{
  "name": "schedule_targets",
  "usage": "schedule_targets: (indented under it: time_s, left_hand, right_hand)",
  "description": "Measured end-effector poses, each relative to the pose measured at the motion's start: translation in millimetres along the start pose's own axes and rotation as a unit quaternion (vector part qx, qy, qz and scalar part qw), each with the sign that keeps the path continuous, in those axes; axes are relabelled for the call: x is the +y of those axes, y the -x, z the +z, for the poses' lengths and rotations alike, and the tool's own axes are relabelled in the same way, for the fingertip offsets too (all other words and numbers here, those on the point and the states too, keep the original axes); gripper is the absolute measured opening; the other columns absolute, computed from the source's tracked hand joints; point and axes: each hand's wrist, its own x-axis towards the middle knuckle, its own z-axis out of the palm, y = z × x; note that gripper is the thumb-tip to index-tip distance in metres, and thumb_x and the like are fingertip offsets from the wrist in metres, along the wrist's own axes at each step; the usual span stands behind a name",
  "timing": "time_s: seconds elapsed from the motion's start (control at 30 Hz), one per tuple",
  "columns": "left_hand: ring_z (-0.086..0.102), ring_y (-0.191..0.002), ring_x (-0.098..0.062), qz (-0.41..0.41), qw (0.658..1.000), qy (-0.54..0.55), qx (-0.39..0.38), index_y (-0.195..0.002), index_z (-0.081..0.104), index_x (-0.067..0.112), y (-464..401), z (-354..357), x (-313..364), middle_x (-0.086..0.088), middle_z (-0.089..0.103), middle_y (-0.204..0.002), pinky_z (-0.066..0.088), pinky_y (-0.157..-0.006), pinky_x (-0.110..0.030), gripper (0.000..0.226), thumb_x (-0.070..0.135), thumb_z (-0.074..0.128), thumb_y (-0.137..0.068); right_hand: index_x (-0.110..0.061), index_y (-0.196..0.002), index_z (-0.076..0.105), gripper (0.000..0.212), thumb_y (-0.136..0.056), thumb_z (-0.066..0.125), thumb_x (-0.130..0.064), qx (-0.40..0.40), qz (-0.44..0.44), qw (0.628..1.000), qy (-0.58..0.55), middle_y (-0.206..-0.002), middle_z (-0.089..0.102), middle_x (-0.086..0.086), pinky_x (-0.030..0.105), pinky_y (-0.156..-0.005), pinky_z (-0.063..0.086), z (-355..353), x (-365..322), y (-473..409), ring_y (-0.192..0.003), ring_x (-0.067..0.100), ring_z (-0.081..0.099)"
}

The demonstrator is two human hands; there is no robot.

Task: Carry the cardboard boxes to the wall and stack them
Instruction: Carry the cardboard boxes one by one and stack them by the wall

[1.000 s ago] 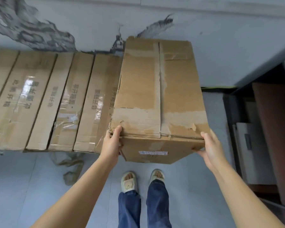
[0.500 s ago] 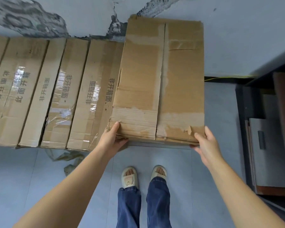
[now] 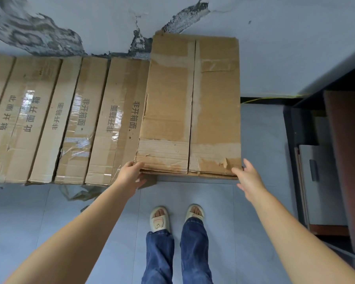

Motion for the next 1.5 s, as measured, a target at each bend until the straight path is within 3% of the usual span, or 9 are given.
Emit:
schedule_targets:
  time_s: [0.13,0.33,0.5,0.7,0.8,0.93,1.1,1.23,1.5]
  left_hand:
    - [0.051,-0.114,-0.021,0.146,0.98,-0.135,-0.018,-0.142,0.037,0.019,65,-18,31,-0.01,0.051,-0.134,0.045,-0.096,-0.039,0.051,0.026,0.054,-0.095]
    - [0.065,-0.103,-0.012,0.286,0.921,-0.181,-0.194,-0.131,0.047,0.028,181,-53,53,0.001,0.069,-0.107,0.051,-0.092,-0.032,0.047,0.043,0.055,-0.087]
    - [0.066,-0.104,-0.011,0.344,0.863,-0.243,-0.279,-0.123,0.053,0.037,221,-79,57,0.008,0.07,-0.11,0.055,-0.089,-0.031,0.091,0.084,0.066,-0.046]
    - [0.065,-0.104,-0.008,0.407,0.746,-0.359,-0.386,-0.121,0.056,0.035,244,-65,57,0.012,0.07,-0.107,0.044,-0.101,-0.045,0.066,0.069,0.056,-0.064]
    - [0.066,-0.102,-0.011,0.429,0.694,-0.387,-0.43,-0.114,0.061,0.035,264,-53,50,0.01,0.072,-0.103,0.045,-0.1,-0.047,0.055,0.069,0.057,-0.07]
    - [0.069,-0.089,-0.008,0.423,0.623,-0.415,-0.511,-0.116,0.061,0.022,288,-37,19,-0.001,0.073,-0.098,0.053,-0.089,-0.031,0.024,0.023,0.052,-0.094]
    - [0.069,-0.084,-0.011,0.386,0.508,-0.456,-0.62,-0.109,0.061,0.022,327,-35,-46,-0.005,0.073,-0.094,0.053,-0.076,-0.019,0.029,0.002,0.048,-0.091]
    - [0.069,-0.082,-0.01,0.375,0.413,-0.468,-0.685,-0.106,0.061,0.023,360,-62,-111,0.005,0.073,-0.097,0.055,-0.076,-0.021,0.029,0.003,0.048,-0.09]
    - [0.069,-0.078,-0.009,0.3,0.331,-0.488,-0.75,-0.105,0.061,0.022,401,-210,-255,0.004,0.074,-0.091,0.055,-0.07,-0.016,0.035,-0.006,0.043,-0.093]
  right_hand:
    - [-0.026,-0.152,0.02,0.065,-0.096,0.053,-0.022,-0.039,-0.093,0.994,0.052,-0.155,0.029,0.001,0.04,-0.114,0.029,-25,-15,69,-0.141,0.015,0.031]
    - [-0.042,-0.134,0.036,0.047,-0.094,0.054,-0.026,-0.04,-0.227,0.972,0.038,-0.134,0.053,-0.011,0.008,-0.092,0.039,-72,1,199,-0.126,0.003,0.048]
    - [-0.048,-0.126,0.044,0.058,-0.072,0.057,-0.063,0.111,-0.253,0.959,-0.065,-0.121,0.063,-0.017,0.01,-0.091,0.045,-71,51,308,-0.118,0.002,0.056]
    - [-0.052,-0.114,0.059,0.073,-0.049,0.065,-0.086,0.314,-0.233,0.888,-0.244,-0.116,0.066,-0.018,0.032,-0.095,0.049,-9,125,408,-0.112,0.007,0.062]
    - [-0.031,-0.114,0.058,0.088,-0.043,0.072,-0.082,0.414,-0.201,0.822,-0.335,-0.111,0.07,-0.011,0.027,-0.088,0.053,27,152,454,-0.103,0.007,0.066]
    - [-0.033,-0.115,0.059,0.028,-0.088,0.062,-0.025,0.518,-0.157,0.744,-0.39,-0.11,0.071,-0.004,0.026,-0.086,0.054,72,190,516,-0.102,0.009,0.067]
    - [-0.051,-0.115,0.06,0.055,-0.065,0.067,-0.071,0.655,-0.081,0.635,-0.401,-0.116,0.067,-0.014,0.034,-0.088,0.051,135,235,586,-0.106,0.005,0.064]
    - [-0.052,-0.112,0.059,0.05,-0.09,0.058,-0.008,0.721,-0.021,0.572,-0.389,-0.114,0.066,-0.02,0.035,-0.087,0.051,198,291,636,-0.106,0.003,0.063]
    - [-0.048,-0.115,0.06,0.055,-0.09,0.057,0.001,0.773,0.066,0.478,-0.411,-0.11,0.065,-0.026,0.019,-0.081,0.052,343,395,767,-0.103,-0.001,0.063]
